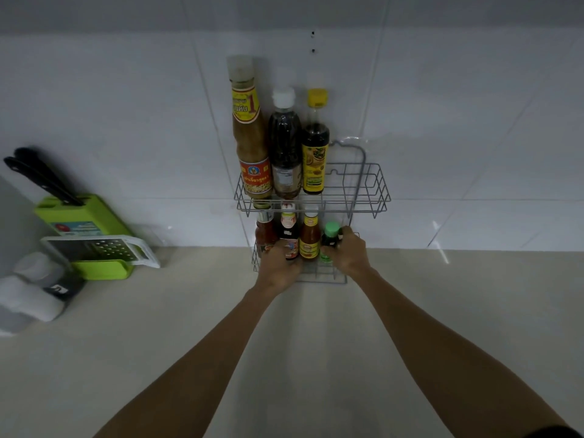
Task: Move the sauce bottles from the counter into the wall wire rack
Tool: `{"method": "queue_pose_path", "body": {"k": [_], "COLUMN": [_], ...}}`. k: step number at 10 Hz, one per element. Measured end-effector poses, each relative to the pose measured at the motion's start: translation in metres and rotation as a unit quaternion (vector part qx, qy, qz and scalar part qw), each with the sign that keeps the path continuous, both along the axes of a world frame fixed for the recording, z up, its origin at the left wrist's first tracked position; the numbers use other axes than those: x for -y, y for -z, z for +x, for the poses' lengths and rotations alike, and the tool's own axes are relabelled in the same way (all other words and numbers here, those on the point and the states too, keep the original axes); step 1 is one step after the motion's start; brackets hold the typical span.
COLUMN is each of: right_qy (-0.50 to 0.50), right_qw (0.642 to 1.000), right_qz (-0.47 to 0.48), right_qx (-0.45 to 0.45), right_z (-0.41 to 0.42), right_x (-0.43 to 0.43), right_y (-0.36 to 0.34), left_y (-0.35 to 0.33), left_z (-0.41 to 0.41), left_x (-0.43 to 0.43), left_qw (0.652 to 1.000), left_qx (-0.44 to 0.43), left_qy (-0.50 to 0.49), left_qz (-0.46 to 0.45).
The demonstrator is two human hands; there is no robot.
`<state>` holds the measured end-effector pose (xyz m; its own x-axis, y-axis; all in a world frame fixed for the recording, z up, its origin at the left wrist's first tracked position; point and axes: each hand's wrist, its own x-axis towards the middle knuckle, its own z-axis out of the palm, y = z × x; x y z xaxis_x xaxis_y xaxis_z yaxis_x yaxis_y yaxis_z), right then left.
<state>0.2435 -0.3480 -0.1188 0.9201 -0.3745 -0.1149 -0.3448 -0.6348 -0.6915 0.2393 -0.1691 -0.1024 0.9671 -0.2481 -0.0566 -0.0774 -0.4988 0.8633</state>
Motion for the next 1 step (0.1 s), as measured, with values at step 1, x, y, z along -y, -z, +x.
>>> {"method": "queue_pose_path", "body": {"k": [1], "right_qy": [0.001], "right_qw": [1.0], "right_qz": [0.014], "right_qx": [-0.002], "right_z": [-0.0143], "right_x": [-0.0002], "right_y": [-0.0074], "left_y": [-0.0108], "left_z": [-0.012], "left_x": [-0.0096], "left_qw": [0.999], "left_qx": [-0.006], "left_qy": [0.028], "left_qz": [-0.022]}}
